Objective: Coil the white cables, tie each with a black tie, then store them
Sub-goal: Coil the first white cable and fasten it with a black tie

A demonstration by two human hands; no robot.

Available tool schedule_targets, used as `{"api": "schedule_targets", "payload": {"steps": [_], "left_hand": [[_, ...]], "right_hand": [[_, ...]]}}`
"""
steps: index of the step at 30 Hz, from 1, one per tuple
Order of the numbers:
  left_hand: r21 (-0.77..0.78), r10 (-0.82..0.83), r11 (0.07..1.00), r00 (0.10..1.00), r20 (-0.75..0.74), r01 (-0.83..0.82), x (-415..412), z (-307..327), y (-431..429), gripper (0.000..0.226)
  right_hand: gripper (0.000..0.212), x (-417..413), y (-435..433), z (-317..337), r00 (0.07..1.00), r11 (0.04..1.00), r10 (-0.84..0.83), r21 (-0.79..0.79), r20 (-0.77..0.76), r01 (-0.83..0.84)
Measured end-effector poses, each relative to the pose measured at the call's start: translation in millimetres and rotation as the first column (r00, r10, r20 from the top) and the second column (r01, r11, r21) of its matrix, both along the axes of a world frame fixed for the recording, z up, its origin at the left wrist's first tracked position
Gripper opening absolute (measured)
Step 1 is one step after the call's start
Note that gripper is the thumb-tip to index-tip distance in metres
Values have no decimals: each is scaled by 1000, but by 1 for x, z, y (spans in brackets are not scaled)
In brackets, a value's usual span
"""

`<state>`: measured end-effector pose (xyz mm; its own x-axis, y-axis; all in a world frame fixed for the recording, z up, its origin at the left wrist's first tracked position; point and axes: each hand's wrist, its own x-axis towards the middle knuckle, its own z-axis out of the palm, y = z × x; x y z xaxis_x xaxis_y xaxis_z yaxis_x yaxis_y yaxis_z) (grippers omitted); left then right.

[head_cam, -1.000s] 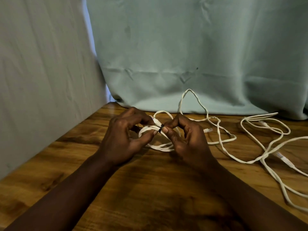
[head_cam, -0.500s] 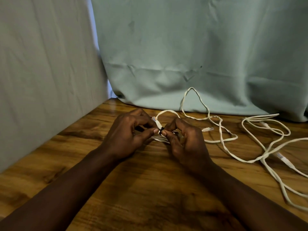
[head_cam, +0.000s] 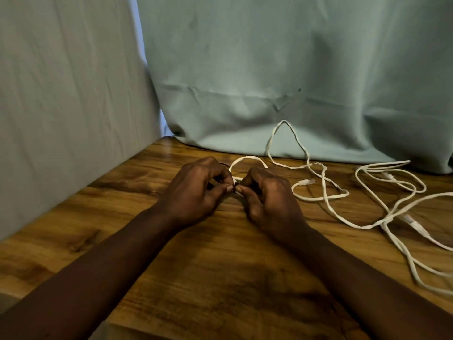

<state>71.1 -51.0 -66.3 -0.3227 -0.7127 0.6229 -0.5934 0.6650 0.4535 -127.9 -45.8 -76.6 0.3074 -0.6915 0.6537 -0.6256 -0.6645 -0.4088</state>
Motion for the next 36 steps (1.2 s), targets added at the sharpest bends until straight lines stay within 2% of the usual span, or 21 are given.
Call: {"api": "schedule_targets", "payload": {"steps": [3, 6, 14, 17, 22, 26, 28, 31, 33, 36], "left_hand": [[-80, 90, 994, 978, 191, -76, -2, 1, 0, 2], [-65, 117, 992, 964, 239, -104, -1, 1, -1, 2], [-4, 126, 992, 982, 138, -127, 4, -1, -8, 7], [9, 149, 988, 982, 112, -151, 6, -1, -11, 6], [80, 189, 978, 981, 34, -191, 7, 0, -11, 15], [156, 120, 982, 987, -108, -103, 7, 0, -10, 15], [135, 110, 987, 983, -144, -91, 10, -1, -11, 14], [28, 95, 995, 992, -78, -93, 16, 0, -10, 50], [-86, 72, 994, 997, 19, -71, 14, 3, -7, 63], [-256, 120, 963, 982, 143, -81, 9, 5, -3, 47]], "right_hand": [[9, 0, -1, 0, 1000, 1000, 3, -3, 9, -3], [9, 0, -3, -1, 999, 999, 28, 21, 46, -29], [30, -1, -5, 0, 999, 998, 37, 58, 11, -37], [31, 1, -4, 1, 1000, 998, 16, 53, 19, -17], [32, 3, -5, 1, 996, 999, 15, 41, 86, -19], [27, 0, -6, -2, 978, 994, 53, 82, 204, -71], [27, -1, -6, 0, 952, 987, 62, 121, 300, -102], [27, -5, -4, 4, 939, 983, 44, 153, 342, -102], [28, -5, -3, 5, 949, 986, 47, 137, 310, -94], [30, -5, -3, 4, 969, 996, 36, 71, 245, -55]]}}
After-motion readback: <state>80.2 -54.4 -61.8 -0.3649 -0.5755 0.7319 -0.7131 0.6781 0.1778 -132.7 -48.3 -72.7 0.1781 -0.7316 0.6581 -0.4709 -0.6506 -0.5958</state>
